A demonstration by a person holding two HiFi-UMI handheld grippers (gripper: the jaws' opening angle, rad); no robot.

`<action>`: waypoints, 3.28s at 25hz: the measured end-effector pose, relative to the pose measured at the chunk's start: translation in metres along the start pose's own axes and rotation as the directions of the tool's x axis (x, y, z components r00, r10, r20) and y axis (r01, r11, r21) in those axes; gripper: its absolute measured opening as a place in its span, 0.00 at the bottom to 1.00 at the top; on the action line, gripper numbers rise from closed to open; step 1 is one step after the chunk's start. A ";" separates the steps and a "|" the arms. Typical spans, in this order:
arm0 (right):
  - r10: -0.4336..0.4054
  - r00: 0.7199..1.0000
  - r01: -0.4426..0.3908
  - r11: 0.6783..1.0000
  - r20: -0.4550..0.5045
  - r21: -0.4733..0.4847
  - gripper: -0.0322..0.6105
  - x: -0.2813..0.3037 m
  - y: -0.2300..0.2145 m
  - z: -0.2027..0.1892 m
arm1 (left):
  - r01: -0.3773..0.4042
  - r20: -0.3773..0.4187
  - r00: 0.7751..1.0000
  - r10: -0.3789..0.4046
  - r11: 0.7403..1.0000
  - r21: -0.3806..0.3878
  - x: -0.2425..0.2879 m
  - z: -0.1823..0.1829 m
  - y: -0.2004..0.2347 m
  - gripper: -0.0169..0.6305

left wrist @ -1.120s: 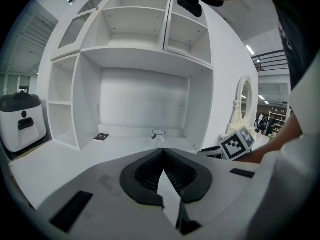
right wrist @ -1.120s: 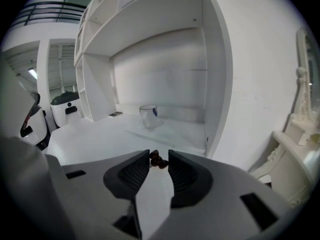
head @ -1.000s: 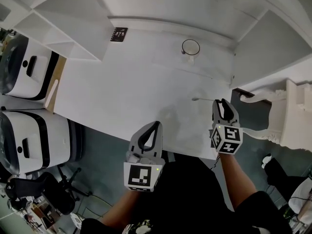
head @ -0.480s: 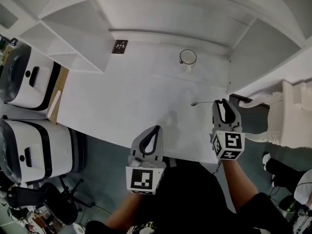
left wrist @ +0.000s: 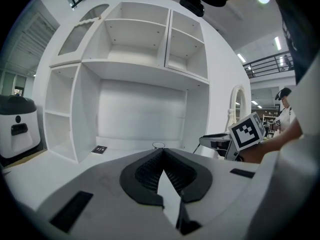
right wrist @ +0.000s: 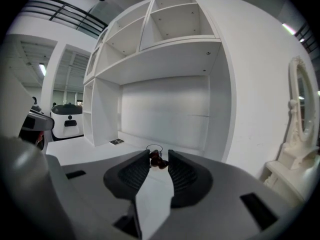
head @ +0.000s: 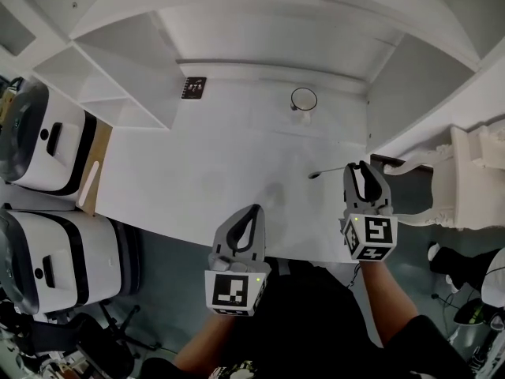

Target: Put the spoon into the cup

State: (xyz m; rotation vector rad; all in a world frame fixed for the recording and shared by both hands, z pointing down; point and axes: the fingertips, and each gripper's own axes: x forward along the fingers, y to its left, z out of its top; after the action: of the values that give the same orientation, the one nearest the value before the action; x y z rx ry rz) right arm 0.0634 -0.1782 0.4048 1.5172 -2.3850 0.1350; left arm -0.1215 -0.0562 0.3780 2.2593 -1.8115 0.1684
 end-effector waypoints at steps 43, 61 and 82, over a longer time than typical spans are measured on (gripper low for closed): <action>-0.141 0.989 0.141 0.990 0.044 -0.003 0.32 0.184 -0.040 0.067 | 0.001 -0.021 1.000 0.000 0.999 0.052 0.057 0.024 0.066 0.04; -0.069 0.995 0.066 0.997 -0.070 -0.040 0.32 0.209 -0.023 0.009 | -0.058 -0.025 0.998 0.059 0.997 0.054 0.053 0.024 0.073 0.04; 0.012 0.992 -0.022 0.997 -0.128 -0.074 0.35 0.201 -0.002 -0.011 | -0.040 -0.038 0.998 0.042 0.997 0.067 0.050 0.022 0.062 0.04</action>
State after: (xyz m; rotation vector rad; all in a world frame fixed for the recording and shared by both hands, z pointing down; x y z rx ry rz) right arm -0.0111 -0.3503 0.4770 1.4112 -2.2768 0.1403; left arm -0.1723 -0.1216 0.3755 2.2470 -1.8593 0.2824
